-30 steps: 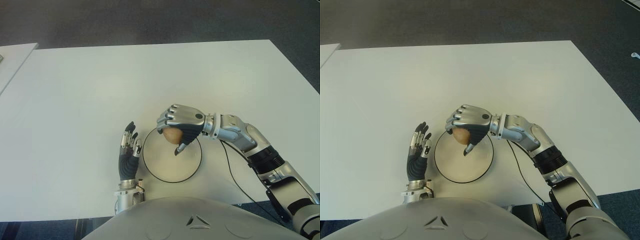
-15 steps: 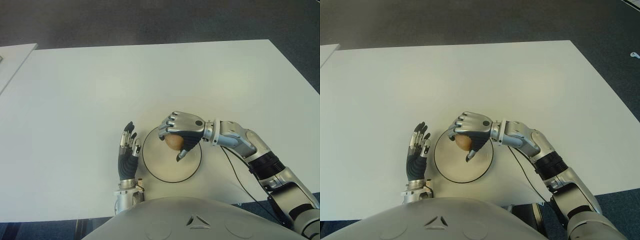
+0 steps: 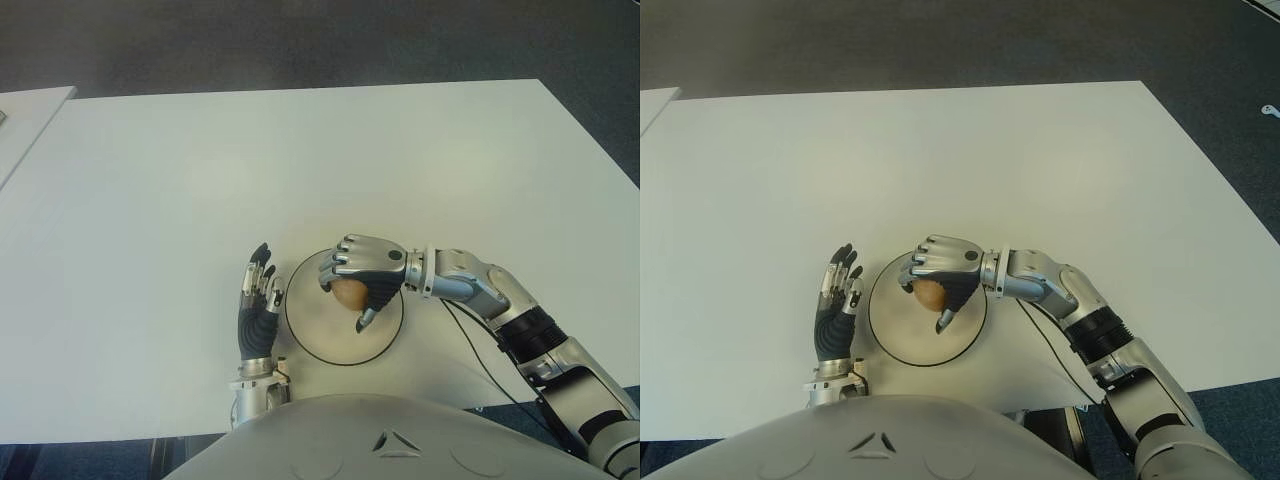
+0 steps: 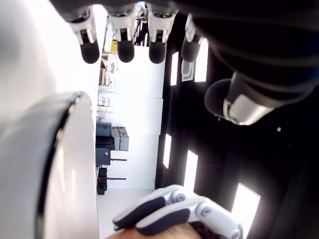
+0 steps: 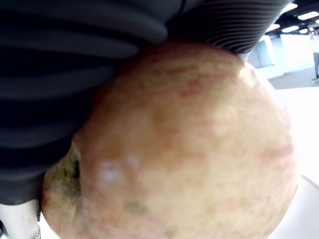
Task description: Put the apples into the plate.
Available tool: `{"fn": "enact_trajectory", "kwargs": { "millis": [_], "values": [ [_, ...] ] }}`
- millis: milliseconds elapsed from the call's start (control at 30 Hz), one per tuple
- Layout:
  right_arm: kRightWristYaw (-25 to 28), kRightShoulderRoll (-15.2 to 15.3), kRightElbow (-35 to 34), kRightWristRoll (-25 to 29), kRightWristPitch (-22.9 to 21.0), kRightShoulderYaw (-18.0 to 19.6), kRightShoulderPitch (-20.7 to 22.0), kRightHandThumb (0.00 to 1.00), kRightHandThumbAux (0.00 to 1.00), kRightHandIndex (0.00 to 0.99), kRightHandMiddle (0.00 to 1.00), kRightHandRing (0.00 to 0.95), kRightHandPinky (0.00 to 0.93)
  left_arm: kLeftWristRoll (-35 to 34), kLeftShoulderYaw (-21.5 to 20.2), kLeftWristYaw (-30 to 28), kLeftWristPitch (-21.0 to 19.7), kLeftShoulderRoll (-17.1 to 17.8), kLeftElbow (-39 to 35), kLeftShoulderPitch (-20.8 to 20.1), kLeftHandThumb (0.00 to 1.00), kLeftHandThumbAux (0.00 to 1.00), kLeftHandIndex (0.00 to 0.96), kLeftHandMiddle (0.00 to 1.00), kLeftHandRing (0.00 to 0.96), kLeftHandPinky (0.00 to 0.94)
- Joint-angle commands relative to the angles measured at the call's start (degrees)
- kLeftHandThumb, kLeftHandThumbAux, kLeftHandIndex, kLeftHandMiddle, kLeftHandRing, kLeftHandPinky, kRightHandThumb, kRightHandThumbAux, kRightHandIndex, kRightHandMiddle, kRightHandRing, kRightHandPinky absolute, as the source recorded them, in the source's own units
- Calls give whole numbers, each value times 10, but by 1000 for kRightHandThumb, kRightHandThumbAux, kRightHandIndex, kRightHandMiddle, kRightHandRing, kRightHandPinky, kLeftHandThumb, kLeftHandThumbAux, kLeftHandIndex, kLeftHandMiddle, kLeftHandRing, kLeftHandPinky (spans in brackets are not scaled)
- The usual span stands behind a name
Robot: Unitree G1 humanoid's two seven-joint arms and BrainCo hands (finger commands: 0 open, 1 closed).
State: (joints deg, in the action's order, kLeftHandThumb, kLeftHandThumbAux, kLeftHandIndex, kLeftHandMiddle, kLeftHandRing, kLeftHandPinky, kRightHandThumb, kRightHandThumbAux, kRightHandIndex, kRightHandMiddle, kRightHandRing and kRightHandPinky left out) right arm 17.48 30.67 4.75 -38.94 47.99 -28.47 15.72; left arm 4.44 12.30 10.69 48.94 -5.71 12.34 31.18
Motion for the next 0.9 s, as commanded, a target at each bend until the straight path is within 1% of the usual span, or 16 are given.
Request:
{"fn": "enact_trajectory", "kwargs": {
  "millis": [33, 200, 433, 500, 533, 567, 600, 633, 667, 733, 767, 800, 833, 900],
  "values": [
    [-1, -1, 7, 2, -2, -2, -11, 724, 711, 440, 866, 849, 847, 7, -1, 8, -17, -26, 0, -2, 121, 474, 75, 20, 9, 50],
    [-12, -2, 9, -13, 8, -4, -10, 723, 711, 440, 864, 848, 838, 22, -2, 15, -20, -26, -2, -2, 115, 471, 69, 12, 5, 57],
    [-52, -8, 11, -48, 22, -1, -8, 722, 711, 440, 850, 840, 831, 43, -2, 26, -24, -24, -2, -5, 100, 488, 62, 11, 9, 64],
    [-57, -12, 16, -49, 21, -3, -6, 719, 710, 441, 825, 810, 790, 48, -2, 29, -25, -22, 0, -7, 94, 496, 59, 11, 10, 65],
    [-58, -14, 19, -48, 20, -5, -6, 712, 711, 438, 770, 752, 730, 50, -2, 30, -25, -22, 1, -8, 91, 499, 57, 11, 10, 66],
    [-51, -16, 26, -37, 17, -8, -5, 701, 712, 433, 688, 665, 641, 50, -2, 29, -23, -20, 3, -9, 87, 503, 55, 11, 11, 66],
    [-45, -17, 31, -28, 15, -11, -5, 537, 635, 380, 539, 510, 494, 49, -3, 28, -23, -19, 6, -9, 79, 512, 52, 11, 12, 68],
    [-37, -18, 38, -17, 13, -14, -4, 477, 608, 361, 485, 455, 441, 49, -3, 28, -21, -19, 7, -10, 76, 515, 50, 12, 13, 69],
    [-31, -18, 42, -10, 12, -15, -3, 366, 550, 284, 350, 321, 309, 49, -3, 27, -20, -18, 7, -10, 71, 525, 47, 13, 14, 69],
    [-18, -15, 46, -3, 11, -18, 1, 238, 485, 175, 183, 157, 145, 53, -2, 28, -16, -19, 10, -11, 64, 537, 43, 15, 16, 69],
    [-9, -11, 46, 1, 10, -20, 2, 218, 475, 154, 154, 129, 117, 58, -1, 30, -14, -19, 11, -12, 63, 539, 42, 16, 17, 68],
    [-2, -8, 47, 4, 10, -20, 4, 181, 450, 99, 98, 82, 75, 61, -1, 31, -12, -20, 12, -12, 60, 545, 39, 18, 17, 67],
    [10, 1, 44, 8, 12, -21, 5, 168, 440, 80, 78, 66, 60, 69, -1, 36, -13, -21, 11, -12, 59, 547, 38, 18, 17, 66],
    [27, 13, 37, 11, 14, -21, 6, 114, 385, 32, 32, 26, 24, 77, -3, 41, -16, -21, 5, -10, 49, 559, 28, 16, 9, 48]
  ]
}}
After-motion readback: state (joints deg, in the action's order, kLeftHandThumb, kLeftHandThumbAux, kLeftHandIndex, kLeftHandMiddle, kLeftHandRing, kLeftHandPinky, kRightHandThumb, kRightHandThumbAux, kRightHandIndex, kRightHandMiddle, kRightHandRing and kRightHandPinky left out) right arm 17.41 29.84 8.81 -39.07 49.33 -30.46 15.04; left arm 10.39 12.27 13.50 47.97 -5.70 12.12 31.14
